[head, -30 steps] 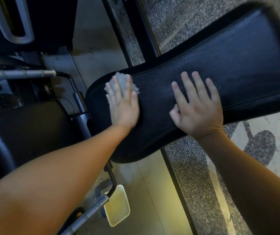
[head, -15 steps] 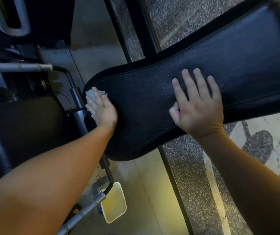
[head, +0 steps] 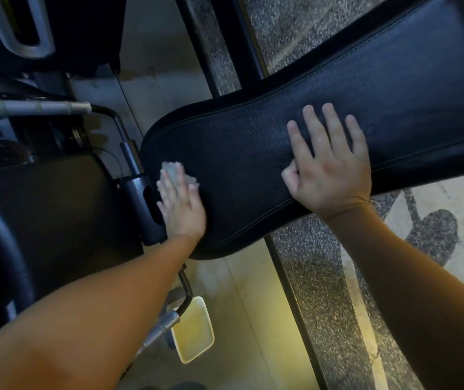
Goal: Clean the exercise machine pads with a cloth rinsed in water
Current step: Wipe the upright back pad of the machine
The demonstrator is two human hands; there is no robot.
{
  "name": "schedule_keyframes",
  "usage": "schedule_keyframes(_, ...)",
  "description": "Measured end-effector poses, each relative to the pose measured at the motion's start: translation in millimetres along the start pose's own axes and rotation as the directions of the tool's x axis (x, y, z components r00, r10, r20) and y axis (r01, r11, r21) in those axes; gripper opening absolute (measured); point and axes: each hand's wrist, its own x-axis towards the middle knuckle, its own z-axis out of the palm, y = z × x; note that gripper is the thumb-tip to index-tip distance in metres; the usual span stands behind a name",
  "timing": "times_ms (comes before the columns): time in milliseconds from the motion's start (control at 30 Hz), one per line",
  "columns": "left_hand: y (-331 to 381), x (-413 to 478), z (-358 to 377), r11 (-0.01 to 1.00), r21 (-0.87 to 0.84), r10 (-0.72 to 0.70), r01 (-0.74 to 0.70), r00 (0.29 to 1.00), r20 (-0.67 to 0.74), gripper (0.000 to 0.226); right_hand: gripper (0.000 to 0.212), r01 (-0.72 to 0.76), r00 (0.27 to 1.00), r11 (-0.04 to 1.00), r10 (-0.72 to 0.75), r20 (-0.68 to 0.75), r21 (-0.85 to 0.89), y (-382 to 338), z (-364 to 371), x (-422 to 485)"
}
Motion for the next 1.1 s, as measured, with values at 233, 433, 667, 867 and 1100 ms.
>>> schedule_keyframes(233, 46.7, 3.2, 10.0, 0.998, -0.065, -0.02, 0.019, 1.0, -0.01, 0.058, 0.053, -0.005, 1.0, 1.0, 0.005, -0.004, -0.015, -1.3, 0.7, -0.6)
schedule_keyframes(433, 8.4, -61.5, 22.7, 0.888, 0.179, 0.398, -0.423, 0.903, 0.161, 0.062, 0.054, -0.015, 1.0, 1.0, 0.015, 0.023, -0.021, -2.1, -2.8, -0.1)
schedule_keyframes(667, -1.2, -32.1, 13.9, 0.987, 0.085, 0.13, -0.137, 0.988, 0.086, 0.063, 0.056, -0.033, 0.997, 0.999, 0.035, 0.073, -0.019, -3.7, -4.5, 0.1)
schedule_keyframes(867, 57.5, -19.6, 8.9, 0.935, 0.145, 0.31, -0.323, 0.945, 0.107, 0.061, 0.055, -0.037, 0.999, 0.999, 0.039, 0.037, -0.032, -7.7, -7.6, -0.8)
schedule_keyframes(1100, -31.2, -89.9, 14.9, 0.911, 0.24, 0.273, -0.335, 0.927, 0.257, 0.064, 0.057, -0.063, 0.995, 0.998, 0.065, 0.071, -0.027, -11.5, -13.8, -2.8)
